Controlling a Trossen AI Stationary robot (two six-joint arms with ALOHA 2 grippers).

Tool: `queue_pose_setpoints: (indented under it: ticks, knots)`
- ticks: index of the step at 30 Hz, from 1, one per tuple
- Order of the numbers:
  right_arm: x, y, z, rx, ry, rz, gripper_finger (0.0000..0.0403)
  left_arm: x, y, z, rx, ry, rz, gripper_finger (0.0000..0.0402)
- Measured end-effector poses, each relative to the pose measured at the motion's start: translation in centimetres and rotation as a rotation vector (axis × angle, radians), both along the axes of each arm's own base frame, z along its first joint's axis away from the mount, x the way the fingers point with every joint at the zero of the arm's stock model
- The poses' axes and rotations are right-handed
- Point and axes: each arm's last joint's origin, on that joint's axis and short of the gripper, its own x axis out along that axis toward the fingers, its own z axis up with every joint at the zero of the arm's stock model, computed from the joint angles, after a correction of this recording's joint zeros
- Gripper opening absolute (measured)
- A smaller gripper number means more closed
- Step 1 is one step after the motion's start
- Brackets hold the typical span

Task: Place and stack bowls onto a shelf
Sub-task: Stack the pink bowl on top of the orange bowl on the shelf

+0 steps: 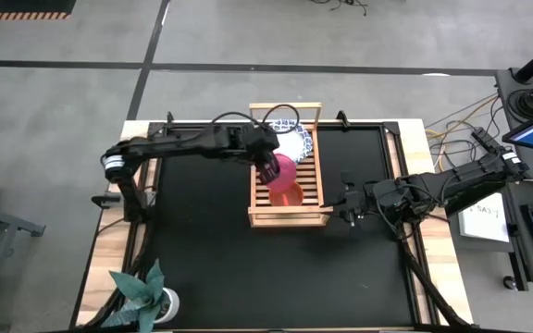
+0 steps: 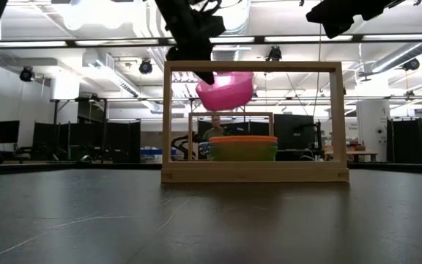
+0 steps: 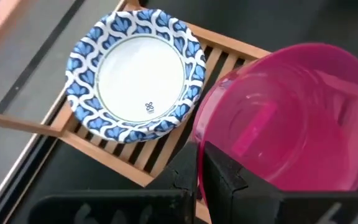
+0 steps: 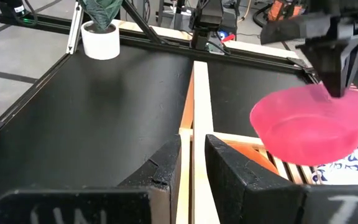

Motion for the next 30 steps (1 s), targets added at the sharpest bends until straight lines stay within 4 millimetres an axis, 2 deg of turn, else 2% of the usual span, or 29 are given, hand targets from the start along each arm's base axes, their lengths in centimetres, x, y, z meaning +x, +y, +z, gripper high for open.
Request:
queue_pose_setpoints:
  ticks: [17, 30]
  knots:
    - [0.0, 0.0, 0.0, 0.000, 0.005, 0.000, 0.0061, 2.0, -1.1, -2.8, -0.072, 0.037, -0.041, 0.0006]
    - [0.0, 0.0, -0.1, -0.001, 0.007, 0.000, 0.0061, 2.2, -1.4, -2.9, -0.087, 0.030, -0.066, 0.0112]
